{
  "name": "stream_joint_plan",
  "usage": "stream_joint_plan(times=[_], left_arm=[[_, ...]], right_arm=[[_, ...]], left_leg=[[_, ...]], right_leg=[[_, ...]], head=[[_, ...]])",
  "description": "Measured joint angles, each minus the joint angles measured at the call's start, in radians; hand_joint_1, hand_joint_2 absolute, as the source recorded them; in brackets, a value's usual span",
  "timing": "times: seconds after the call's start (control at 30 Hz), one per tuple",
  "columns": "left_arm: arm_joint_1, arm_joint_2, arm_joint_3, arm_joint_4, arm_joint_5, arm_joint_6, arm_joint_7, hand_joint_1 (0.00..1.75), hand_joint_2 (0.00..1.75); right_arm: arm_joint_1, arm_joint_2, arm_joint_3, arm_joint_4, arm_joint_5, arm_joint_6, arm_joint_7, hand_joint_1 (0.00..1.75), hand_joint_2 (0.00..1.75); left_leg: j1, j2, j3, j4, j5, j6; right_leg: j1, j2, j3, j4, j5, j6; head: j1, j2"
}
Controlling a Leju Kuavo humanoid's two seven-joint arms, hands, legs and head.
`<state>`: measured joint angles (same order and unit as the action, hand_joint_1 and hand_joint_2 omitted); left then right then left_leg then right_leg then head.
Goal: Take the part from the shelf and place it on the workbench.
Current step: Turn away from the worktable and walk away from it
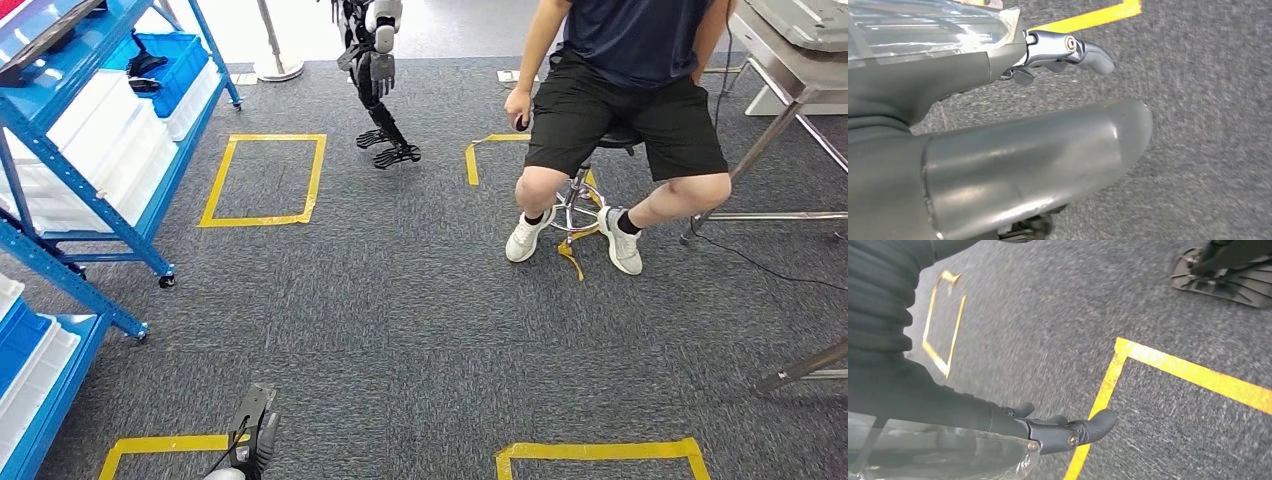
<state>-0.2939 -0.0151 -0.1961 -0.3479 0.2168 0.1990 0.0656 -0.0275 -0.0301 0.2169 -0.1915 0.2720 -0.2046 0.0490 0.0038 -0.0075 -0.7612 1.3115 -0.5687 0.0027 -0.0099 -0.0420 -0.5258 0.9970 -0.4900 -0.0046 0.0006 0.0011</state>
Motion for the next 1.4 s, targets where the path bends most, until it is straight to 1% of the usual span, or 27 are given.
stream_joint_plan(times=[0.2,0.23,0.27,0.3,0.33,0.37,0.4,0.47,0.5,0.53,0.57,0.6,0.63,0.67,0.7,0.77,0.83,0.9,0.97,1.03,1.07,1.1,1.13,1.2,1.27,1.33,1.4], left_arm=[[0.003,0.0,0.0,0.001,-0.001,0.001,-0.001,0.0,0.0],[0.005,0.0,0.0,0.002,-0.003,0.002,-0.003,0.0,0.0],[0.007,0.0,0.001,0.003,-0.005,0.003,-0.005,0.0,0.0],[0.011,0.0,0.002,0.004,-0.007,0.005,-0.009,0.0,0.0],[0.017,-0.001,0.004,0.005,-0.011,0.008,-0.012,0.0,0.0],[0.024,-0.003,0.006,0.005,-0.014,0.011,-0.014,0.0,0.0],[0.029,-0.005,0.008,0.005,-0.017,0.014,-0.015,0.0,0.0],[0.037,-0.008,0.012,0.006,-0.019,0.016,-0.015,0.0,0.0],[0.038,-0.009,0.013,0.006,-0.019,0.016,-0.015,0.0,0.0],[0.04,-0.01,0.015,0.006,-0.019,0.016,-0.015,0.0,0.0],[0.043,-0.01,0.016,0.006,-0.019,0.016,-0.015,0.0,0.0],[0.045,-0.01,0.017,0.006,-0.019,0.016,-0.015,0.0,0.0],[0.047,-0.01,0.017,0.006,-0.019,0.016,-0.015,0.0,0.0],[0.047,-0.01,0.017,0.006,-0.019,0.016,-0.015,0.0,0.0],[0.047,-0.011,0.018,0.006,-0.019,0.016,-0.015,0.0,0.0],[0.047,-0.011,0.018,0.006,-0.019,0.016,-0.015,0.0,0.0],[0.05,-0.01,0.019,0.006,-0.02,0.016,-0.012,0.0,0.0],[0.054,-0.01,0.021,0.006,-0.021,0.017,-0.009,0.0,0.0],[0.055,-0.016,0.022,0.006,-0.024,0.019,-0.009,0.0,0.0],[0.059,-0.024,0.022,0.006,-0.027,0.023,-0.009,0.0,0.0],[0.062,-0.029,0.022,0.006,-0.028,0.024,-0.008,0.0,0.0],[0.064,-0.032,0.022,0.006,-0.028,0.026,-0.007,0.0,0.0],[0.065,-0.035,0.022,0.006,-0.029,0.029,-0.005,0.0,0.0],[0.061,-0.044,0.022,0.006,-0.032,0.033,0.0,0.0,0.0],[0.055,-0.055,0.022,0.005,-0.036,0.037,0.005,0.0,0.0],[0.051,-0.059,0.022,0.004,-0.039,0.039,0.006,0.0,0.0],[0.049,-0.062,0.022,0.002,-0.04,0.04,0.006,0.0,0.0]], right_arm=[[0.0,-0.001,0.0,0.0,0.003,0.002,0.002,0.0,1.75],[-0.001,-0.001,0.001,0.0,0.005,0.002,0.003,0.0,1.75],[-0.002,-0.002,0.002,0.0,0.008,0.002,0.004,0.0,1.75],[-0.004,-0.002,0.004,-0.001,0.012,0.002,0.006,0.0,1.75],[-0.007,-0.003,0.008,-0.001,0.016,0.0,0.009,0.0,1.75],[-0.011,-0.004,0.013,-0.003,0.019,-0.002,0.012,0.0,1.75],[-0.015,-0.003,0.017,-0.005,0.021,-0.003,0.015,0.0,1.75],[-0.017,-0.002,0.022,-0.008,0.022,-0.004,0.017,0.0,1.75],[-0.015,-0.002,0.023,-0.008,0.022,-0.004,0.017,0.0,1.75],[-0.014,-0.002,0.023,-0.008,0.022,-0.004,0.018,0.0,1.75],[-0.013,-0.003,0.023,-0.008,0.022,-0.004,0.018,0.0,1.75],[-0.012,-0.003,0.023,-0.008,0.022,-0.004,0.019,0.0,1.75],[-0.012,-0.003,0.023,-0.008,0.022,-0.005,0.019,0.0,1.75],[-0.012,-0.004,0.023,-0.008,0.021,-0.005,0.019,0.0,1.75],[-0.013,-0.004,0.023,-0.008,0.021,-0.005,0.019,0.0,1.75],[-0.013,-0.004,0.023,-0.008,0.021,-0.004,0.019,0.0,1.75],[-0.013,-0.003,0.023,-0.008,0.019,-0.004,0.019,0.0,1.75],[-0.013,-0.002,0.023,-0.008,0.016,-0.004,0.019,0.0,1.75],[-0.009,-0.002,0.023,-0.008,0.014,-0.004,0.019,0.0,1.75],[-0.002,-0.003,0.023,-0.008,0.013,-0.004,0.019,0.0,1.75],[0.0,-0.004,0.023,-0.008,0.012,-0.004,0.02,0.0,1.75],[0.001,-0.004,0.023,-0.008,0.012,-0.004,0.02,0.0,1.75],[0.0,-0.004,0.023,-0.008,0.012,-0.004,0.021,0.0,1.75],[-0.002,-0.004,0.023,-0.008,0.012,-0.004,0.022,0.0,1.75],[-0.004,-0.005,0.023,-0.008,0.013,-0.004,0.023,0.0,1.75],[-0.008,-0.006,0.023,-0.008,0.014,-0.006,0.022,0.0,1.75],[-0.011,-0.005,0.023,-0.008,0.016,-0.006,0.02,0.0,1.75]], left_leg=[[0.002,0.001,-0.001,0.002,0.004,-0.001],[0.003,0.003,0.009,-0.017,0.017,-0.002],[0.005,0.007,0.027,-0.05,0.037,-0.002],[0.006,0.021,0.063,-0.113,0.067,-0.002],[0.004,0.038,0.103,-0.186,0.094,0.003],[0.001,0.042,0.136,-0.245,0.113,0.015],[-0.001,0.04,0.16,-0.29,0.126,0.03],[-0.003,0.001,0.167,-0.308,0.132,0.053],[-0.003,-0.015,0.166,-0.308,0.133,0.056],[-0.004,-0.03,0.165,-0.308,0.133,0.056],[-0.004,-0.045,0.166,-0.307,0.133,0.056],[-0.004,-0.059,0.167,-0.307,0.133,0.056],[-0.004,-0.072,0.168,-0.306,0.134,0.055],[-0.003,-0.084,0.168,-0.306,0.134,0.054],[-0.004,-0.096,0.167,-0.304,0.134,0.05],[-0.007,-0.116,0.163,-0.302,0.135,0.04],[-0.007,-0.133,0.157,-0.301,0.137,0.029],[-0.008,-0.093,0.141,-0.271,0.116,0.02],[-0.007,-0.028,0.094,-0.171,0.056,0.012],[-0.001,-0.005,0.037,-0.053,0.006,0.004],[0.003,-0.001,0.025,-0.031,0.006,0.001],[0.006,0.004,0.033,-0.046,0.024,-0.001],[0.009,0.014,0.059,-0.096,0.054,-0.002],[0.008,0.055,0.129,-0.225,0.103,0.0],[0.001,0.073,0.162,-0.286,0.115,0.01],[-0.005,0.051,0.161,-0.289,0.116,0.024],[-0.004,0.03,0.166,-0.298,0.122,0.038]], right_leg=[[0.0,-0.006,0.0,0.0,0.0,0.0],[0.0,-0.011,0.0,0.0,-0.001,0.0],[0.0,-0.017,0.001,0.0,-0.001,0.001],[-0.001,-0.027,0.002,0.0,-0.003,0.003],[0.002,-0.044,0.006,0.0,-0.007,0.009],[0.004,-0.048,0.009,0.006,-0.017,0.02],[0.005,-0.036,-0.001,0.039,-0.039,0.027],[0.003,0.011,-0.058,0.169,-0.103,0.03],[0.003,0.03,-0.097,0.246,-0.131,0.027],[0.003,0.036,-0.123,0.293,-0.143,0.029],[0.003,0.039,-0.132,0.302,-0.137,0.034],[0.002,0.042,-0.12,0.268,-0.115,0.043],[0.0,0.052,-0.094,0.203,-0.084,0.052],[-0.002,0.074,-0.062,0.127,-0.051,0.059],[-0.004,0.093,-0.036,0.065,-0.025,0.06],[-0.003,0.114,-0.012,0.012,-0.003,0.05],[-0.005,0.093,-0.008,0.009,0.002,0.036],[-0.009,0.071,-0.006,0.004,0.006,0.024],[-0.008,0.046,-0.004,0.003,0.005,0.014],[-0.004,0.016,-0.003,0.003,0.001,0.007],[-0.003,0.001,-0.003,0.003,0.0,0.006],[-0.003,-0.011,-0.002,0.004,-0.001,0.006],[-0.004,-0.022,0.0,0.004,-0.003,0.006],[0.0,-0.042,0.005,0.005,-0.009,0.014],[0.007,-0.06,0.011,0.005,-0.015,0.025],[0.009,-0.079,0.016,0.003,-0.018,0.035],[0.004,-0.055,0.01,0.023,-0.033,0.043]], head=[[0.0,0.0],[0.0,0.0],[0.0,0.0],[-0.001,0.0],[0.0,0.0],[0.003,0.0],[0.006,0.0],[0.01,0.0],[0.01,0.0],[0.01,0.0],[0.01,0.0],[0.01,0.0],[0.011,0.0],[0.011,0.0],[0.011,0.0],[0.01,0.0],[0.009,0.0],[0.005,0.0],[0.0,0.0],[-0.002,0.0],[-0.003,0.0],[-0.003,0.0],[-0.003,0.0],[-0.003,0.0],[0.0,0.0],[0.003,0.0],[0.004,0.0]])
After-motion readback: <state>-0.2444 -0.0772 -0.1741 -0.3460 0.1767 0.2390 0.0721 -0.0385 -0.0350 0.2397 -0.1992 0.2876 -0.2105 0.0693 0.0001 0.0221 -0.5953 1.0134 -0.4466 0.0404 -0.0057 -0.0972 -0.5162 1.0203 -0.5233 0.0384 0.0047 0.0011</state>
